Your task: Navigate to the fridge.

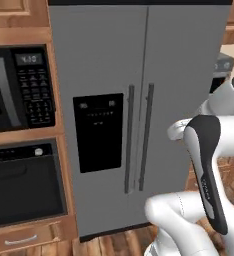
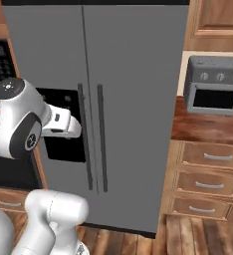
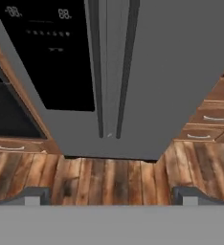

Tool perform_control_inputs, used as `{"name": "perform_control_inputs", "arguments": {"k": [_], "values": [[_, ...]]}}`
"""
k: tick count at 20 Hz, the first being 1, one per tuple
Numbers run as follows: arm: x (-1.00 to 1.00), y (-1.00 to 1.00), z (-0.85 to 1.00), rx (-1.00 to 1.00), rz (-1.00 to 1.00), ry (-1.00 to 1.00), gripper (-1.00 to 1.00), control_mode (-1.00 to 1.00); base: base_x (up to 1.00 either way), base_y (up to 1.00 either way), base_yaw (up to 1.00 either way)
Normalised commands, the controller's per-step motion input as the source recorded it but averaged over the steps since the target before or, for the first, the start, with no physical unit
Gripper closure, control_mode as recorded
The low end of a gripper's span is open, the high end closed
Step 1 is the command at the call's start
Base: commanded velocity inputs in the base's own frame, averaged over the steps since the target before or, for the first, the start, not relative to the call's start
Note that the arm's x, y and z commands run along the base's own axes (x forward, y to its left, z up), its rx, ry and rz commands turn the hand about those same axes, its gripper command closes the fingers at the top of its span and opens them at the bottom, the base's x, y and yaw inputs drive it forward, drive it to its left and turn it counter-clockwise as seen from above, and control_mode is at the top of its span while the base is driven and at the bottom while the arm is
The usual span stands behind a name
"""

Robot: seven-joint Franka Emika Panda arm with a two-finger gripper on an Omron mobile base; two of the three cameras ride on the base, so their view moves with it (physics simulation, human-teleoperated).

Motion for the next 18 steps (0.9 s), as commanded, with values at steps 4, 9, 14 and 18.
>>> {"name": "perform_control_inputs", "arguments": {"k": [4,9,14,18], "values": [[0.00,0.00,0.00,0.00,0.00,0.00,-1.00,1.00,1.00,0.00,0.00],[0.00,0.00,0.00,0.00,0.00,0.00,-1.00,1.00,1.00,0.00,0.00],[0.00,0.00,0.00,0.00,0.00,0.00,-1.00,1.00,1.00,-0.02,0.00],[0.00,0.00,0.00,0.00,0.00,0.00,-1.00,1.00,0.90,-0.13,0.06]]}}
